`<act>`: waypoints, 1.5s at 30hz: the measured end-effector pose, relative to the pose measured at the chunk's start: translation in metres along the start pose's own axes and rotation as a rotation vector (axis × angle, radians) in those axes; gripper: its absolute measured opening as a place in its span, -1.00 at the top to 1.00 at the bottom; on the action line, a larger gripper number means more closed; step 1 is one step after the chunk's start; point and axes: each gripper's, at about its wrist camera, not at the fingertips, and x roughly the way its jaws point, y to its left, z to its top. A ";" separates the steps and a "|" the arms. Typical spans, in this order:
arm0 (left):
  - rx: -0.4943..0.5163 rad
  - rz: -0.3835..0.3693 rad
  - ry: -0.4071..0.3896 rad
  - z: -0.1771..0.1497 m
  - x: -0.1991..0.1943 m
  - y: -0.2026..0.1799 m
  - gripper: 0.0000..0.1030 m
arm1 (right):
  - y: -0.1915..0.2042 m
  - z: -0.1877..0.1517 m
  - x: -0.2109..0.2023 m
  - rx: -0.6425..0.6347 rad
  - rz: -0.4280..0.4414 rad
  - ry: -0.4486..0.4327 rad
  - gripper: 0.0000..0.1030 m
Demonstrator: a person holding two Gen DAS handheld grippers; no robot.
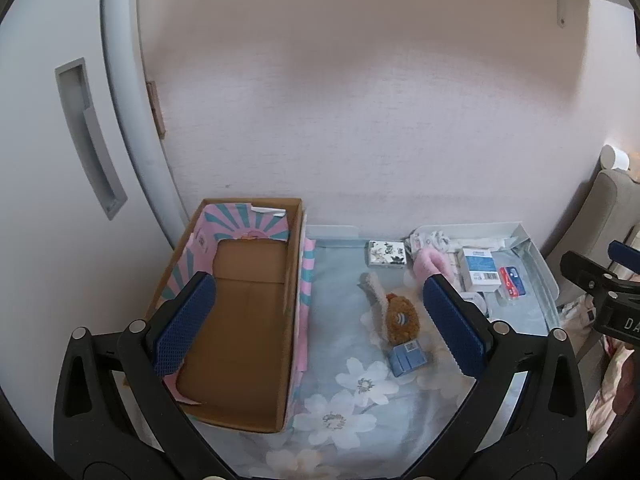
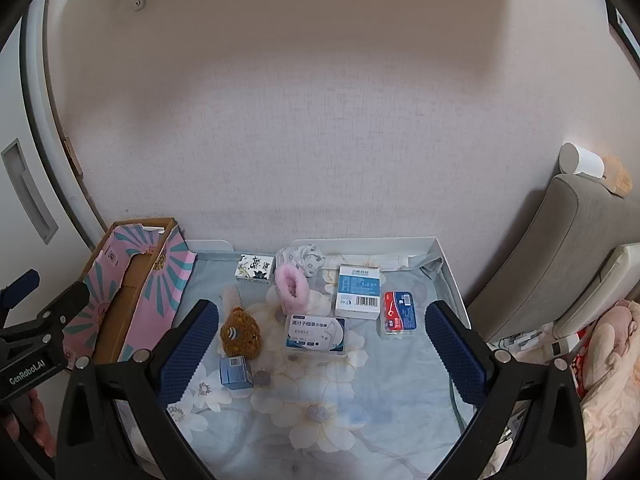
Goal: Organize objects
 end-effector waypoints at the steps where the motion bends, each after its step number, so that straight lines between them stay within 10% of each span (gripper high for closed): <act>1: -0.001 -0.010 0.001 0.000 0.000 0.000 -0.99 | 0.000 0.000 0.000 0.003 0.001 0.001 -0.99; 45: 0.133 -0.230 0.022 -0.013 -0.006 0.001 -0.99 | 0.014 -0.003 -0.005 0.033 -0.045 -0.010 -0.99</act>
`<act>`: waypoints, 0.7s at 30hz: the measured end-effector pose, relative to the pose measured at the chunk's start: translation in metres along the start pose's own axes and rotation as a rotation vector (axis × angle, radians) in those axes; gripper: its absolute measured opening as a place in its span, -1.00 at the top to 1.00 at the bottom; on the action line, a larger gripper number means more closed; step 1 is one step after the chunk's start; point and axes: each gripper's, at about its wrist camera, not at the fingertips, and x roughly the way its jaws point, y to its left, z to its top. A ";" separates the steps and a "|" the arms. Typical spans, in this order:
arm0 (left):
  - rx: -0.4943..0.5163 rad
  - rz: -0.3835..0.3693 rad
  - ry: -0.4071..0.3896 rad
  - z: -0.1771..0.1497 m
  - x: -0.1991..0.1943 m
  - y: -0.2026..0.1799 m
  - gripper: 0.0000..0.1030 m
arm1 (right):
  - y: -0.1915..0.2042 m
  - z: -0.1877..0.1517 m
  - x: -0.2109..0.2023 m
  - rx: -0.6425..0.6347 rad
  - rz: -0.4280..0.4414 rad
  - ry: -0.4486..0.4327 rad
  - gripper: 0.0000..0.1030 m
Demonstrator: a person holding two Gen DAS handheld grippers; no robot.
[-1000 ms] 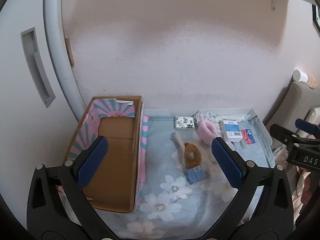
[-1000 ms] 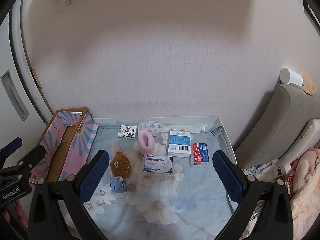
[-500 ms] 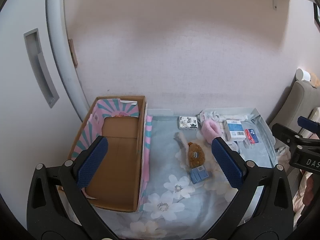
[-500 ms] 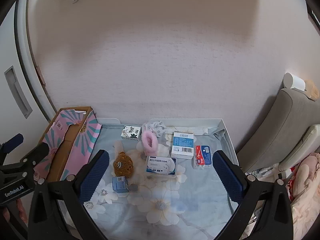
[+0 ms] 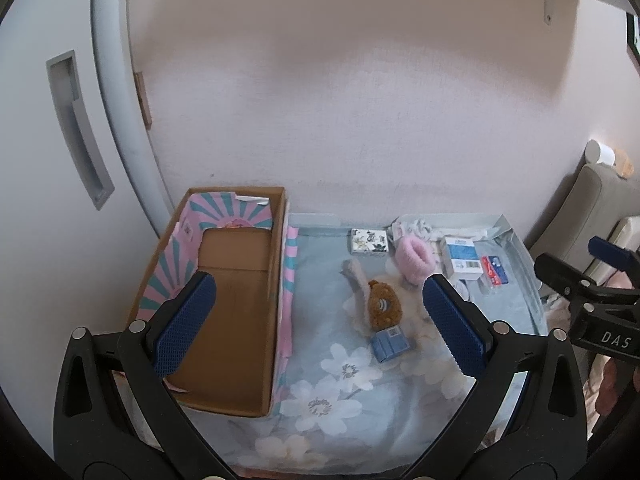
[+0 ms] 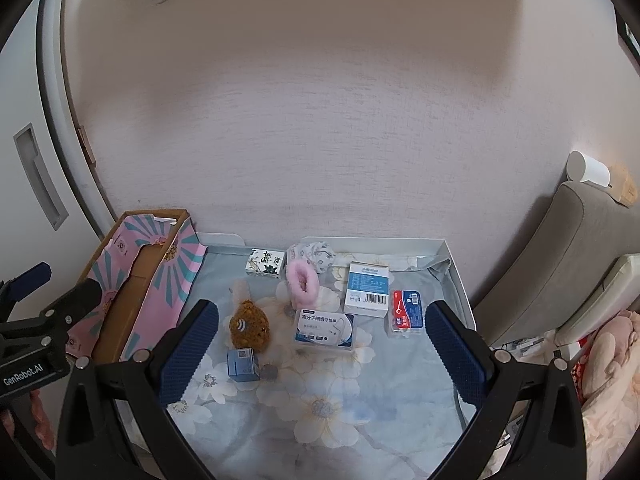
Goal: Organize objects
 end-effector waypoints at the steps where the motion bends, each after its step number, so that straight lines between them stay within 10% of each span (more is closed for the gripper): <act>1: 0.002 0.000 0.003 0.000 0.000 0.000 -0.99 | 0.000 0.000 0.000 0.001 0.000 0.000 -0.99; 15: 0.170 -0.216 0.014 0.006 -0.007 0.001 -0.99 | 0.006 0.001 -0.012 0.047 -0.062 -0.011 -0.99; 21: 0.380 -0.464 -0.004 0.013 -0.013 0.008 -0.99 | 0.010 0.001 -0.018 0.059 -0.078 -0.018 -0.99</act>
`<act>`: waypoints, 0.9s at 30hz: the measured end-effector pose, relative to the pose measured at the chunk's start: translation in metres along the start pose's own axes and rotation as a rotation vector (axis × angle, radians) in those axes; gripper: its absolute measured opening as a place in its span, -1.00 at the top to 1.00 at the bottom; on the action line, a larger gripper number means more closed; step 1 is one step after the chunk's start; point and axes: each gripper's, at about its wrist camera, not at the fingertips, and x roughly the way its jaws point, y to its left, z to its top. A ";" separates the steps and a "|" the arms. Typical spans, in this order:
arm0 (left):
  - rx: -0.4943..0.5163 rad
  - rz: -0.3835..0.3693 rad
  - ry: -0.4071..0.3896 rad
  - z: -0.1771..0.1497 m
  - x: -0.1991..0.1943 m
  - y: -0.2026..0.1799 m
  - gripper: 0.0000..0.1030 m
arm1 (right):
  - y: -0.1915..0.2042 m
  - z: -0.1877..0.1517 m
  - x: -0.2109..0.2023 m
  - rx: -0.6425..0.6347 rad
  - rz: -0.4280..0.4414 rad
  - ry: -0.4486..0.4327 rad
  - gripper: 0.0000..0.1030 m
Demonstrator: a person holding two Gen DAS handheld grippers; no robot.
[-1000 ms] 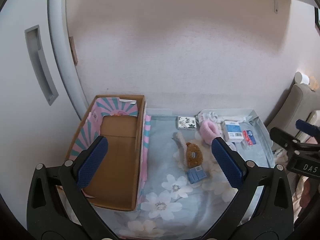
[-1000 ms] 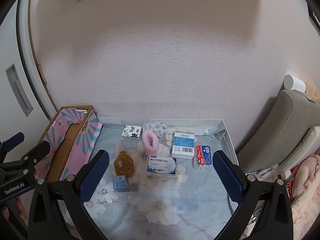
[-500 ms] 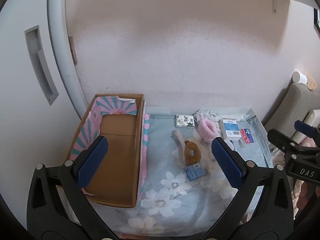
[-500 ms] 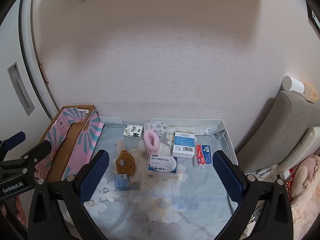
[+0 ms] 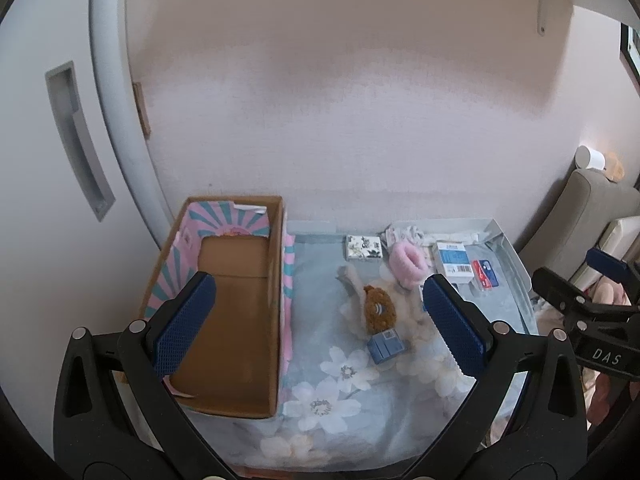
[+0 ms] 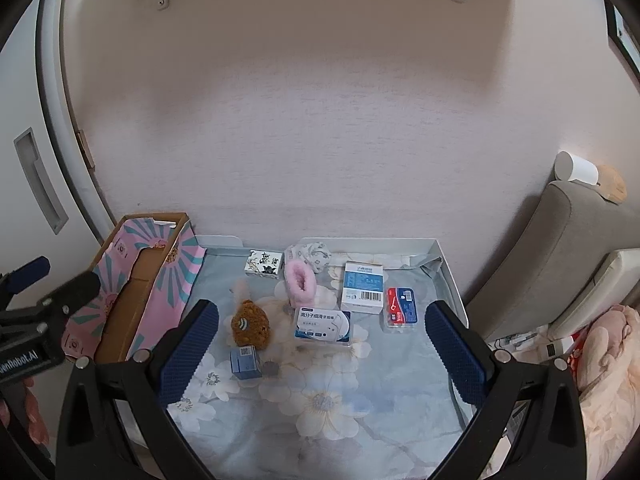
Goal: Organize objects
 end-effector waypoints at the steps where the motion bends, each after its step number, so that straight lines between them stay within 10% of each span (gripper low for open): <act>1: 0.004 -0.009 -0.004 0.001 -0.001 0.001 -0.99 | 0.001 0.000 -0.001 0.002 -0.002 -0.004 -0.99; 27: 0.102 -0.099 0.017 -0.006 -0.002 0.005 -0.99 | 0.012 -0.003 -0.016 0.060 -0.050 -0.022 -0.99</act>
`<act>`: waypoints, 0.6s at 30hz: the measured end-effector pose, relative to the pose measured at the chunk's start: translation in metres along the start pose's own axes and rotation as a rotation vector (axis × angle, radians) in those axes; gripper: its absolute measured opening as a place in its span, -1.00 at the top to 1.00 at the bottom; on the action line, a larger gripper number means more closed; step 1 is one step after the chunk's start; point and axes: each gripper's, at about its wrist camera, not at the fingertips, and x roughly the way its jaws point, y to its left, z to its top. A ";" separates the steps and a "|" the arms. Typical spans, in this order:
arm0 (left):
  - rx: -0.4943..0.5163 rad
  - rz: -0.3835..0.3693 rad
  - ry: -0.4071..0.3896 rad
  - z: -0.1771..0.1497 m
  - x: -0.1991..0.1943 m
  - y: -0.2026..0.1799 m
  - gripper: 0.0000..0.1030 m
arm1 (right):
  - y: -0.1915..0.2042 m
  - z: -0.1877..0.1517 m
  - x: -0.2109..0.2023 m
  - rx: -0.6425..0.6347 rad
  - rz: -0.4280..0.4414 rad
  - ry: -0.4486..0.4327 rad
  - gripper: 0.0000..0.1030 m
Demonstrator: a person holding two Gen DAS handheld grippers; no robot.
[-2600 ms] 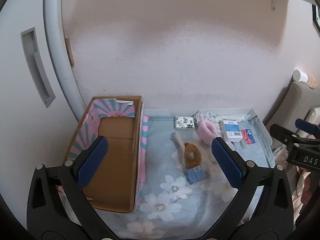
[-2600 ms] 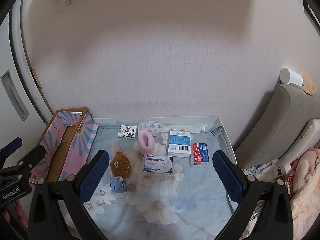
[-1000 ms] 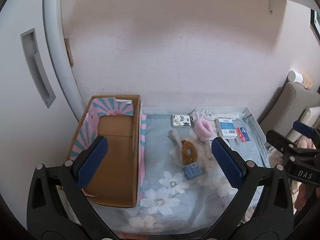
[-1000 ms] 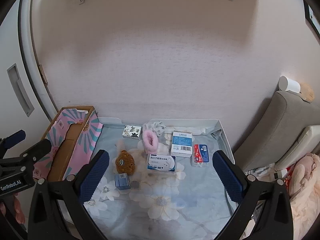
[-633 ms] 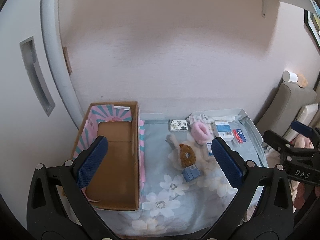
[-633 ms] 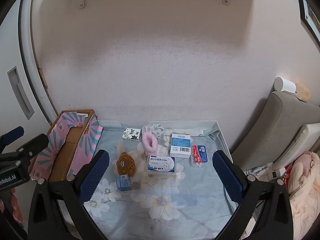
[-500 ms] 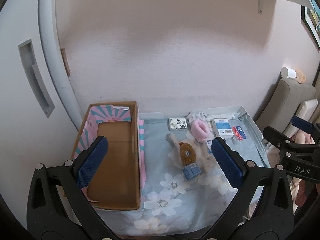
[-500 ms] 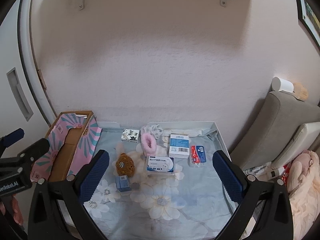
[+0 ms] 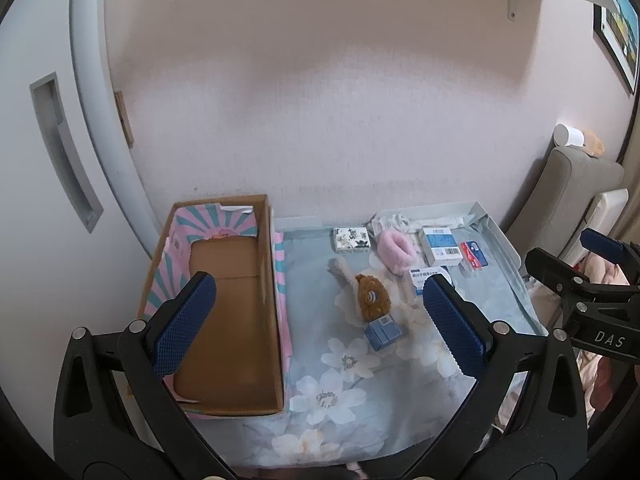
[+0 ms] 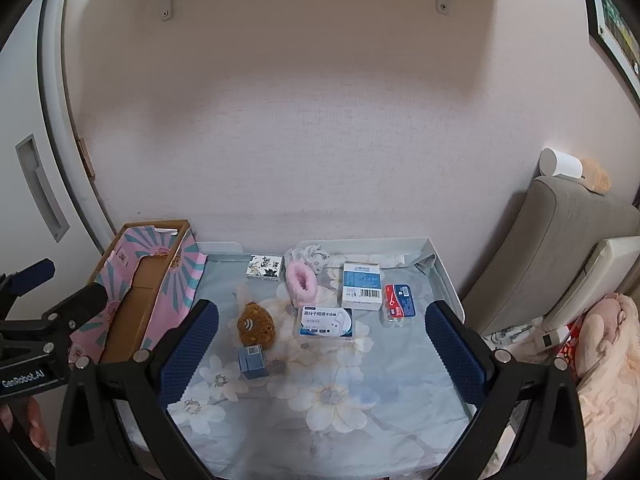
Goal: Organize objects
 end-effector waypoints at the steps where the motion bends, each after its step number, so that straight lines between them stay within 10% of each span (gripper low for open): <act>1: -0.001 -0.002 0.003 0.000 0.001 0.000 -0.99 | -0.001 -0.001 0.001 0.000 0.006 0.003 -0.99; 18: -0.100 -0.010 0.160 -0.022 0.057 -0.048 -0.99 | -0.075 0.011 0.055 -0.111 0.102 0.081 -0.99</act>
